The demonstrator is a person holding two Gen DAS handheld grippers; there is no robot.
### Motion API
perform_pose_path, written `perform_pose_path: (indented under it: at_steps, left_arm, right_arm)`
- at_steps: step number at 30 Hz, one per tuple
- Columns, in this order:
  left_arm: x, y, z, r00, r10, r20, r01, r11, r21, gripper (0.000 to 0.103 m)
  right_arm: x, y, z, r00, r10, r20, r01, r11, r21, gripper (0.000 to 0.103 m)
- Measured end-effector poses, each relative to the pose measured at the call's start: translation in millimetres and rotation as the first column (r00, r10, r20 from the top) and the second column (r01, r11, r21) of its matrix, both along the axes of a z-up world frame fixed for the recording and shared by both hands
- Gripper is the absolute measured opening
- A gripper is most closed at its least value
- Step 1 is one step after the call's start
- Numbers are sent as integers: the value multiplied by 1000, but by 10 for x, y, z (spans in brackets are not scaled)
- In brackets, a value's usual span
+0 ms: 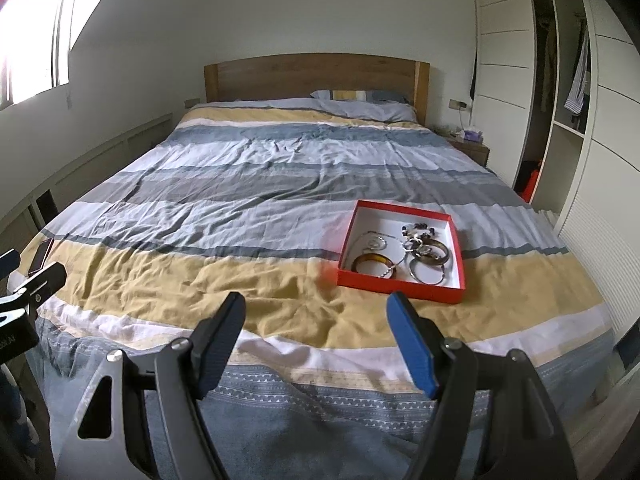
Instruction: Organize jewelry
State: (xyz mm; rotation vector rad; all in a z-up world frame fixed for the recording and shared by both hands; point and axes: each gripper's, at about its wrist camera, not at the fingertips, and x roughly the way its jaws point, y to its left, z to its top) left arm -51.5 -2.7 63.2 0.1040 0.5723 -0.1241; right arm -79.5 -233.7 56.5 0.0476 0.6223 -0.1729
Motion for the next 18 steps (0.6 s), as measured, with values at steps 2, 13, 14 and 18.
perform_pose_path:
  at_steps: [2, 13, 14, 18]
  left_arm:
    - [-5, 3, -6, 1000, -2, 2, 2, 1000, 5, 102]
    - [110, -64, -121, 1000, -4, -30, 4, 1000, 15, 102]
    - [123, -66, -136, 999, -3, -33, 3, 1000, 15, 102]
    - [182, -115, -212, 998, -3, -56, 5, 1000, 28, 102]
  right_arm:
    - [8, -20, -4, 1000, -1, -1, 1, 1000, 1, 72]
    - [120, -142, -142, 1000, -19, -19, 19, 1000, 23, 72]
    - [128, -147, -151, 1000, -19, -21, 19, 1000, 24, 72]
    - [152, -168, -192, 999, -21, -26, 22, 999, 28, 72]
